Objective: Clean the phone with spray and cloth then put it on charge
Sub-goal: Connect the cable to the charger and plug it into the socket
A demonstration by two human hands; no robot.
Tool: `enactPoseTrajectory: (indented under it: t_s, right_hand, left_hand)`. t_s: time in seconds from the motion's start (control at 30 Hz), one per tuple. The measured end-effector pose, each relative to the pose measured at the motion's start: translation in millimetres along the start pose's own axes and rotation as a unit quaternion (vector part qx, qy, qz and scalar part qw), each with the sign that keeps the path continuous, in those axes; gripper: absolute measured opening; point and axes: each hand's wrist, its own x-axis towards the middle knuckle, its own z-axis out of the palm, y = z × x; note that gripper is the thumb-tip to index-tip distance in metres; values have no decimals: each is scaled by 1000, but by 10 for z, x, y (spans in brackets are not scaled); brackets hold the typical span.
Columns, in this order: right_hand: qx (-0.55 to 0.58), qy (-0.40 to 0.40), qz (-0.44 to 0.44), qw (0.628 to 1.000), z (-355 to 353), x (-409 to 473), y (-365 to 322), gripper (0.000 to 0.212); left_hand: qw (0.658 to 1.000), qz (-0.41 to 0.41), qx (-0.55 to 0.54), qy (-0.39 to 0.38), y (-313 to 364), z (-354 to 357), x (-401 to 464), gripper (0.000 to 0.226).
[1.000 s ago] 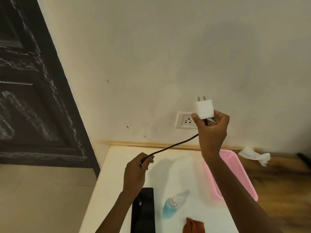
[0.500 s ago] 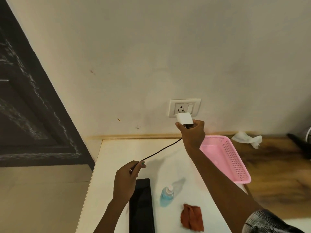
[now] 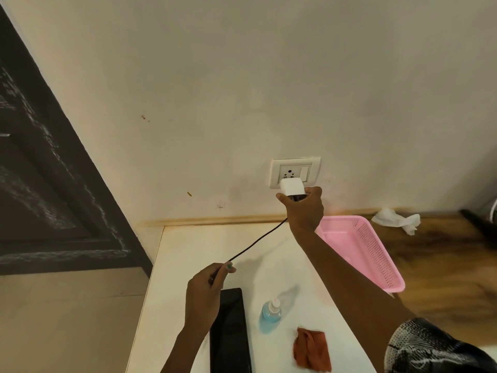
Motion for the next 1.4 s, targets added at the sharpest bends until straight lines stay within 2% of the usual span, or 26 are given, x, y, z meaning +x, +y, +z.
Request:
enactPoseTrajectory:
  t_s: [0.57, 0.77, 0.83, 0.9, 0.97, 1.07, 1.13, 1.23, 1.27, 1.4]
  right_hand:
    - [-84, -20, 7, 996, 24, 83, -233, 71]
    - [-112, -61, -17, 992, -69, 84, -250, 72]
    - [-83, -96, -13, 992, -150, 55, -249, 80]
    - [8, -124, 36, 992, -217, -61, -226, 89]
    - [111, -167, 127, 971, -306, -297, -196, 91]
    - [245, -250, 268, 897, -472, -711, -162, 84]
    - [288, -293, 328, 851, -585, -940, -159, 69]
    - [318, -360, 347, 805, -782, -1237, -212, 23]
    - [325, -370, 349, 798, -856, -1337, -225, 16]
    - [331, -361, 343, 801, -1149, -1661, -247, 19]
  left_hand:
    - [1000, -24, -5, -5, -31, 19, -58, 26]
    - [999, -36, 2, -18, 71, 20, -187, 23]
    - [999, -43, 9, -23, 121, 5, -245, 24]
    - [998, -56, 2, -29, 174, -14, -312, 21]
    - [997, -68, -13, -42, 252, -37, -400, 19]
    - [995, -64, -15, -68, 403, -83, -543, 21]
    - [994, -69, -26, -81, 516, -128, -617, 23]
    - [987, -94, -61, -113, 674, -214, -745, 29]
    - [984, -105, -74, -125, 731, -253, -806, 32]
    - [963, -173, -109, -173, 838, -377, -977, 45]
